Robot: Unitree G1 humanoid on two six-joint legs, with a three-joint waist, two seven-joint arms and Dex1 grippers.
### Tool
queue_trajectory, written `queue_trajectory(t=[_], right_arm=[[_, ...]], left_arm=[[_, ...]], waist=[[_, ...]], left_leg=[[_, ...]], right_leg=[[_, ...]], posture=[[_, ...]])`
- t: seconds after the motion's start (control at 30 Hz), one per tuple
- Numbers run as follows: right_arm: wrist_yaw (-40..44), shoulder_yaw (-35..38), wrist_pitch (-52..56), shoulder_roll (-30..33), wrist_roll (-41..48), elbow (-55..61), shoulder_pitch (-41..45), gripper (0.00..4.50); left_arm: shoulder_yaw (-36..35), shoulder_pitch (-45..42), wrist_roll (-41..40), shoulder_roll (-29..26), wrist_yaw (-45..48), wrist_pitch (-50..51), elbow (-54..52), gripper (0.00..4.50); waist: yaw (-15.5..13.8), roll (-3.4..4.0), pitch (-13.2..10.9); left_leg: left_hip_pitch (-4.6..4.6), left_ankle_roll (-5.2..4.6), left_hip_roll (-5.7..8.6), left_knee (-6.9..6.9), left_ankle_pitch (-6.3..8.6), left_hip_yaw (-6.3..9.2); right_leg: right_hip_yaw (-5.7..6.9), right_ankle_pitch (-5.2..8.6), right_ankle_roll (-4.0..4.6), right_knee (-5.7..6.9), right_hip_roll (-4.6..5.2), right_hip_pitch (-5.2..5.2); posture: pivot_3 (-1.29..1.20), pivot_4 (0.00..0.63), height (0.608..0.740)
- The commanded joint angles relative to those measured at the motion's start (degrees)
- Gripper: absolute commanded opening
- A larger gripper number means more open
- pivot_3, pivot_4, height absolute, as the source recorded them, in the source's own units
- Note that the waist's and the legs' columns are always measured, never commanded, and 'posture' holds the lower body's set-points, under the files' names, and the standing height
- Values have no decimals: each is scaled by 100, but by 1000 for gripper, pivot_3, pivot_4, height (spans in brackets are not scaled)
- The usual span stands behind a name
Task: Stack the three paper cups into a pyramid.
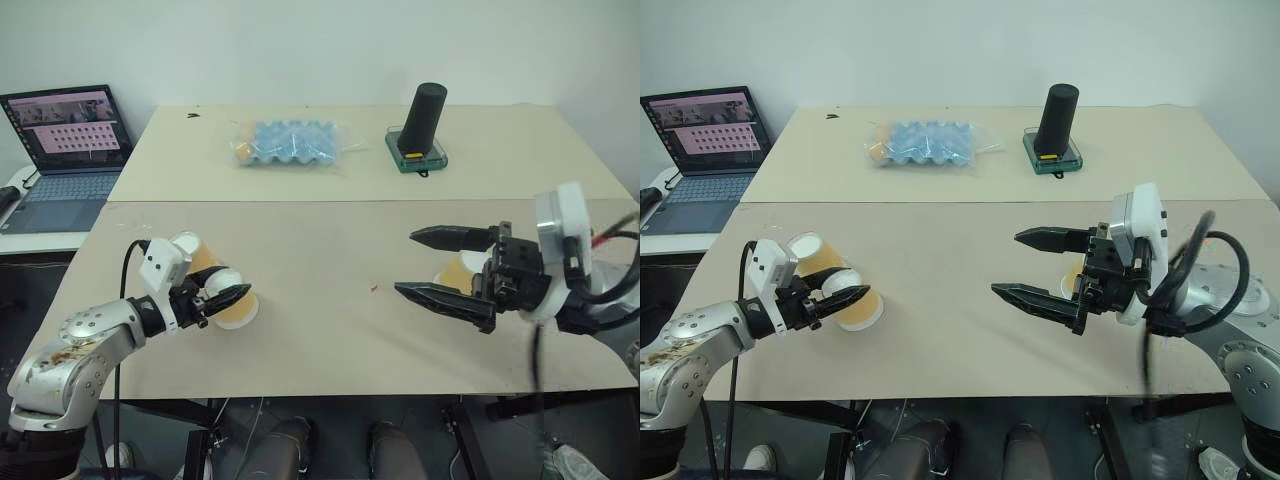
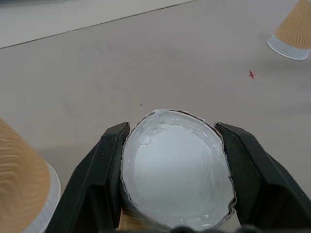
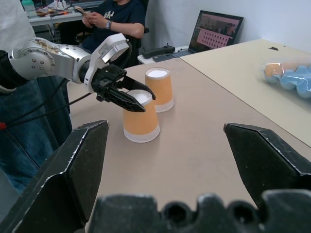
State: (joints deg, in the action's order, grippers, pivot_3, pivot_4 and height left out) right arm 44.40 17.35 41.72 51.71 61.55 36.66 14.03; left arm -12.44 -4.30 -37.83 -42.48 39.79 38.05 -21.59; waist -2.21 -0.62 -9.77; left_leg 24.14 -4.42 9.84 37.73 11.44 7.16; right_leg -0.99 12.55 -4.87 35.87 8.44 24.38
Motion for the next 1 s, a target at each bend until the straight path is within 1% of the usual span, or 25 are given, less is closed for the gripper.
queue_trajectory(t=[0.03,0.17,0.37,0.47,0.53,0.67,0.77,0.87,0.93,1.0], right_arm=[[-27,205,-53,59,71,144,-23,4500],[-37,196,-79,61,4,148,-80,4500],[-87,175,-126,42,-143,152,-132,4500],[-129,186,-155,-13,-172,190,-177,4500],[-167,192,-176,-53,-188,228,-210,4500],[-283,147,-228,-151,-307,313,-300,4500],[-386,153,-259,-223,-377,416,-405,4500],[-501,224,-284,-277,-417,558,-557,4500],[-578,237,-298,-306,-438,635,-626,4500],[-724,276,-302,-343,-449,781,-738,4500]], left_arm=[[-13,-112,0,-13,-7,60,-123,2572],[41,-266,57,26,-66,49,-141,2572],[149,-934,-12,46,-72,41,-316,2572],[349,-1859,-256,-4,177,232,-224,2572],[572,-2371,-230,7,408,248,-39,2572],[1305,-3334,11,294,1053,85,701,2572],[1939,-3958,410,788,1452,-216,1572,2572],[2515,-4437,956,1321,1994,-807,2719,2572],[2739,-4665,1275,1575,2232,-1197,3371,2572],[2891,-5009,1479,2001,2457,-1499,4092,2572]], waist=[[0,0,0],[-1,0,0],[-14,-1,0],[-22,-4,-2],[-23,-5,-2],[-16,-5,-1],[-5,-6,-1],[-6,-9,-2],[3,-11,-3],[9,-13,-4]], left_leg=[[0,0,0,0,0,0],[0,0,0,0,0,0],[1,0,1,0,0,0],[1,1,2,1,0,0],[3,2,3,4,-1,1],[3,2,6,4,-2,1],[5,2,8,4,-3,0],[9,7,7,6,-8,1],[12,5,7,6,-7,1],[18,3,7,7,-8,0]], right_leg=[[0,0,0,0,0,0],[0,0,0,0,0,0],[1,-2,-2,0,0,-1],[2,-2,-3,0,0,-1],[5,-4,-6,1,0,-1],[4,-8,-10,0,1,-3],[0,-9,-10,2,2,-11],[2,-13,-6,3,2,-16],[0,-13,-6,1,2,-15],[-1,-14,-5,0,1,-10]], posture=[[0,150,727],[0,150,727],[0,150,727],[0,150,727],[0,150,727],[0,150,727],[0,150,727],[0,150,727],[0,150,727],[0,150,727]])
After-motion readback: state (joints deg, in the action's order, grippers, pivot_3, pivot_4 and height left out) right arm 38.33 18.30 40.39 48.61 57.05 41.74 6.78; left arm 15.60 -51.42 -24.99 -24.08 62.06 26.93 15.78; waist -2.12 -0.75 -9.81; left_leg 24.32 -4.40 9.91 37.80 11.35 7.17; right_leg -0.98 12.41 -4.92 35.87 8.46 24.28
